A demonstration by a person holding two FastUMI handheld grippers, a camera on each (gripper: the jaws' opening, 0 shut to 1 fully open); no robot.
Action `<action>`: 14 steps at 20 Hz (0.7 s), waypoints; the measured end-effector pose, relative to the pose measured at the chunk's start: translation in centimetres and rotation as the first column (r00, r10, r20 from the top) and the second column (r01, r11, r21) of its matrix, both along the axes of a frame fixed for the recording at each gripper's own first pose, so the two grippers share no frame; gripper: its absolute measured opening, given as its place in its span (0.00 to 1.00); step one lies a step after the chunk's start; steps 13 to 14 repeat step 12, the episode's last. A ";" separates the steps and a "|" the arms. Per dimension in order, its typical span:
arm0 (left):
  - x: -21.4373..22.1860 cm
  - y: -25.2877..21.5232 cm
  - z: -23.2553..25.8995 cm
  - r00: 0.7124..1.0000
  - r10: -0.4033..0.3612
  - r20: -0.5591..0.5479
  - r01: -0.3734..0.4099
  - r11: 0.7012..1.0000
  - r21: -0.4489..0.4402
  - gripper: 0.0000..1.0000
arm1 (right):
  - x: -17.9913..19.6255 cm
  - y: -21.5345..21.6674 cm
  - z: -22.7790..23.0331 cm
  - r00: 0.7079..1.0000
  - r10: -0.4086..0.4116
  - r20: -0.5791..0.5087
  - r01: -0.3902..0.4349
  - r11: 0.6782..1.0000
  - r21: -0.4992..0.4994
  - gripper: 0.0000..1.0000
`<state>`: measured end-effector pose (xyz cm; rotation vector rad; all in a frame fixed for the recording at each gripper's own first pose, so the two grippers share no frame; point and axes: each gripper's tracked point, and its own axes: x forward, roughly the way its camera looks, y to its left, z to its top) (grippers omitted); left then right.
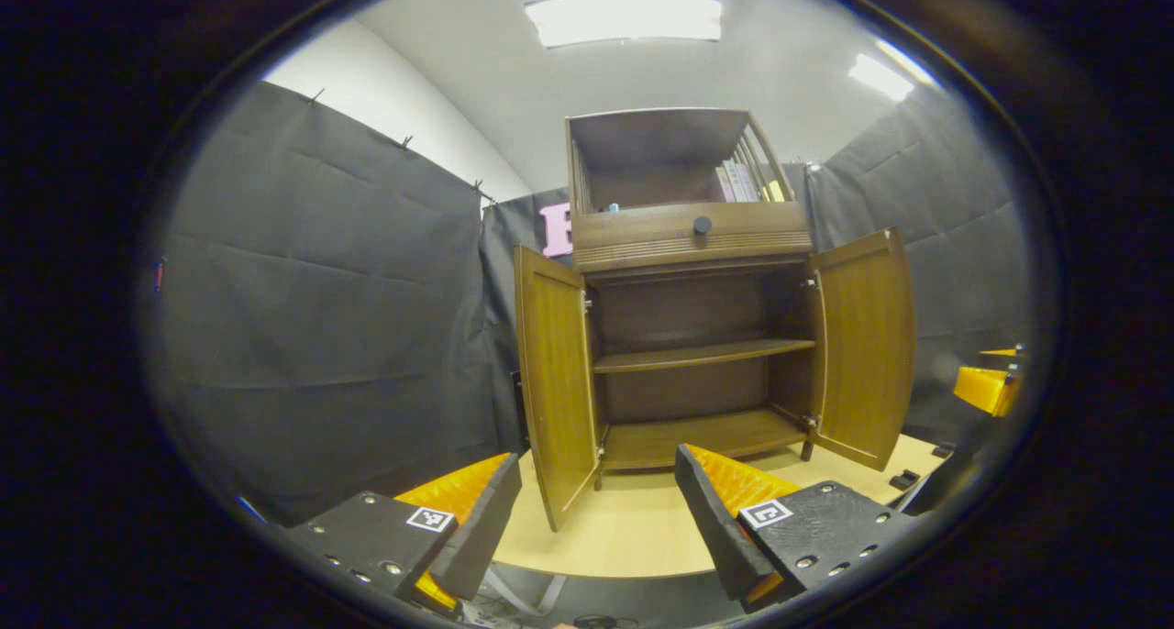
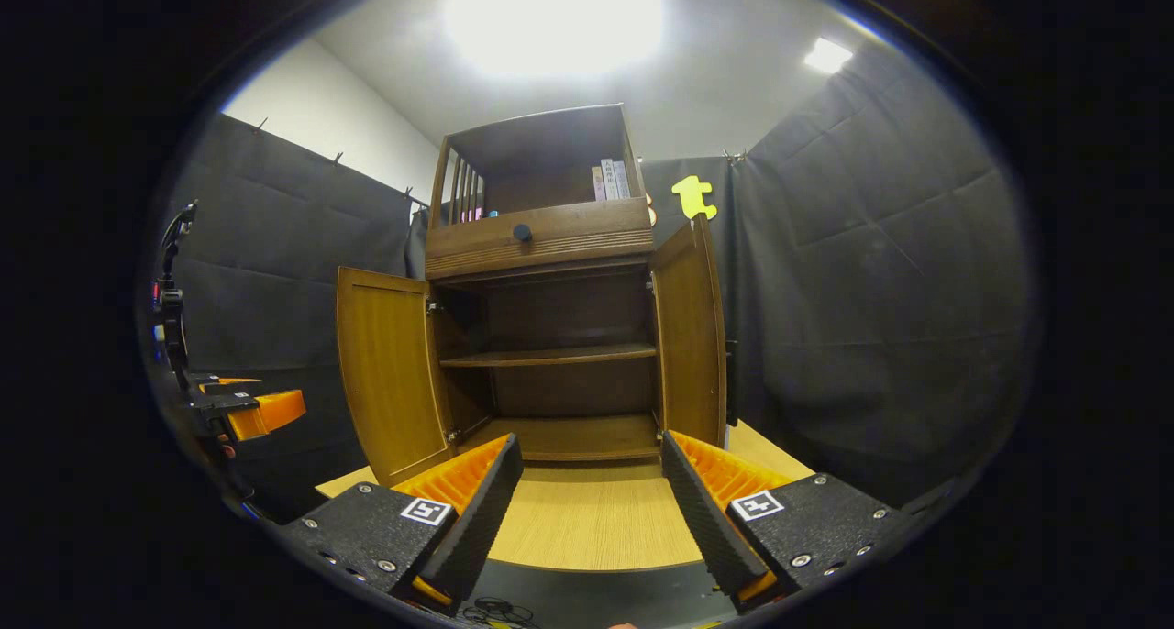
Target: Open the right door of the double-door shoe cabinet with the right hand, and open the left door with the left hand.
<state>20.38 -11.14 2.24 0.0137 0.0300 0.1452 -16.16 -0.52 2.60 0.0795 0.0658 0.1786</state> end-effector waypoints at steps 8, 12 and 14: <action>0.4 -0.1 -0.1 1.000 0.020 -0.003 -0.020 1.000 -0.008 1.00 | 0.7 -0.4 -0.1 1.000 -0.003 0.000 0.003 1.000 0.005 0.94; 0.9 -0.3 -0.2 1.000 0.023 -0.005 -0.023 1.000 -0.009 1.00 | 1.2 -0.5 -0.1 1.000 0.000 0.002 0.000 1.000 0.007 0.94; 0.9 -0.3 -0.2 1.000 0.023 -0.005 -0.023 1.000 -0.009 1.00 | 1.2 -0.5 -0.1 1.000 0.000 0.002 0.000 1.000 0.007 0.94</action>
